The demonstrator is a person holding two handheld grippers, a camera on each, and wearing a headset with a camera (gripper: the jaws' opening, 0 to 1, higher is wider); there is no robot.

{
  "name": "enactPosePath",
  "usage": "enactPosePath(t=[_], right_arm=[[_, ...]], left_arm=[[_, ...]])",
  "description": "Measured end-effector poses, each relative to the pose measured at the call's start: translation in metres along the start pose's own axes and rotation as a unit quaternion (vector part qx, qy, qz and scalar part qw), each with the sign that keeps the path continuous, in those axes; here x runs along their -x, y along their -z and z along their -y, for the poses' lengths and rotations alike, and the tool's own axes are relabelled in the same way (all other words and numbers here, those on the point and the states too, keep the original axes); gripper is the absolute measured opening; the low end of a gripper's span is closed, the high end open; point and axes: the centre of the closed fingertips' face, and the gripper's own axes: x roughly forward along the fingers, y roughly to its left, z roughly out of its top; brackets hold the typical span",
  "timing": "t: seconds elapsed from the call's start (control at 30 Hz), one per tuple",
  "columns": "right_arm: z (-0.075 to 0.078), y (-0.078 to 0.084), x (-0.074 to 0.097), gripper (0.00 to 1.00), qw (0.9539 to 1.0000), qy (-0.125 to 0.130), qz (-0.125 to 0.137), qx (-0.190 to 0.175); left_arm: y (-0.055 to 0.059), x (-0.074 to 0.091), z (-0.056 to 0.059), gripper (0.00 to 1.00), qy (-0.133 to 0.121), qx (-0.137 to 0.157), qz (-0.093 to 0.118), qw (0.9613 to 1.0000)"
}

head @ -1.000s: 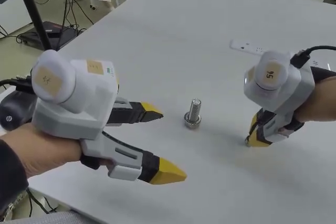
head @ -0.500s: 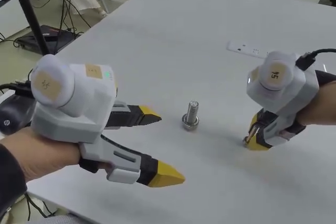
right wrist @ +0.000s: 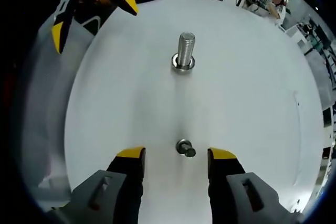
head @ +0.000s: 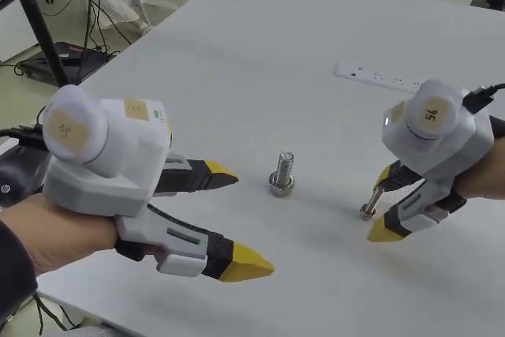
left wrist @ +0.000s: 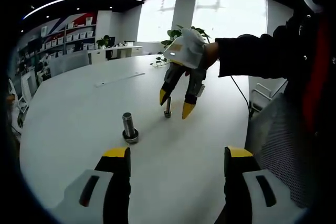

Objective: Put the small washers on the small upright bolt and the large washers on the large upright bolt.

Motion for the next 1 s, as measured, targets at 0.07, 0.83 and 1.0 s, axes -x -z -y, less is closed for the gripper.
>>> enactPosePath(t=[0.07, 0.83, 1.0], right_arm=[[-0.001, 0.0, 0.001, 0.56, 1.0, 0.004, 0.007, -0.005], [-0.017, -0.011, 0.04, 0.68, 0.9911, 0.051, 0.104, -0.065], [-0.02, -0.015, 0.05, 0.68, 0.9864, 0.066, 0.128, -0.08]], left_arm=[[0.0, 0.0, 0.0, 0.72, 0.0, 0.0, 0.0, 1.0], [-0.002, 0.0, 0.0, 0.73, -0.002, 0.0, 0.005, 1.0], [-0.004, 0.001, 0.0, 0.73, -0.002, 0.0, 0.008, 1.0]])
